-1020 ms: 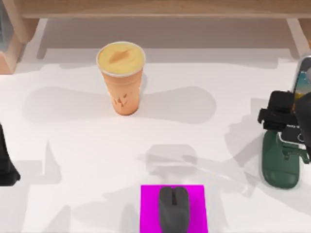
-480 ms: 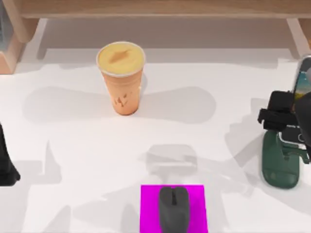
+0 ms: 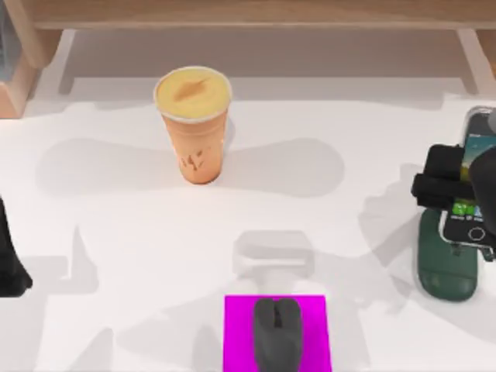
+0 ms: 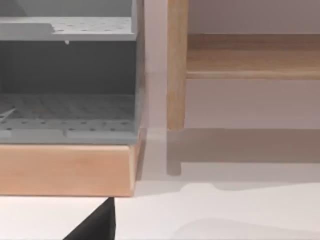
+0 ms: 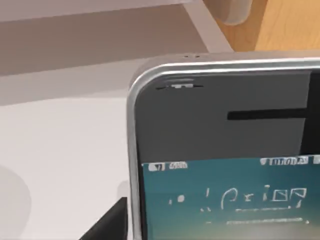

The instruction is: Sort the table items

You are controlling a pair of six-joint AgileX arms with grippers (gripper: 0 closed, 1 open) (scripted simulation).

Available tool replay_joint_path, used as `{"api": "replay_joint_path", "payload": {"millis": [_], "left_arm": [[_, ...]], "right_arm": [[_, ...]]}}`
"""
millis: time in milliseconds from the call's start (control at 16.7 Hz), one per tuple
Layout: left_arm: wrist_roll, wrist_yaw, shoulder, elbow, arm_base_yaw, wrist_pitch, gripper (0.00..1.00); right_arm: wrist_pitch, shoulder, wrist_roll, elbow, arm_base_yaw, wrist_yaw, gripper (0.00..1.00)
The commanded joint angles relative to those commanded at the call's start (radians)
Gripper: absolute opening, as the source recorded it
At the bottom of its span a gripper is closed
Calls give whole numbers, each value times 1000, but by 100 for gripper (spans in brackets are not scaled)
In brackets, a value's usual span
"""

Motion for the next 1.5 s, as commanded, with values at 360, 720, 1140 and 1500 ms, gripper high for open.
{"api": "replay_joint_path", "payload": {"millis": [360, 720, 1140, 1500], "left_arm": [[0, 0, 0, 0, 0, 0, 100], [0, 0, 0, 0, 0, 0, 100], [0, 0, 0, 0, 0, 0, 100], [0, 0, 0, 0, 0, 0, 100]], "right_arm": [[0, 0, 0, 0, 0, 0, 100], [-64, -40, 44, -12, 47, 36, 100], [-150, -98, 105, -29, 109, 82, 100], [-125, -161, 69, -30, 51, 31, 100]]}}
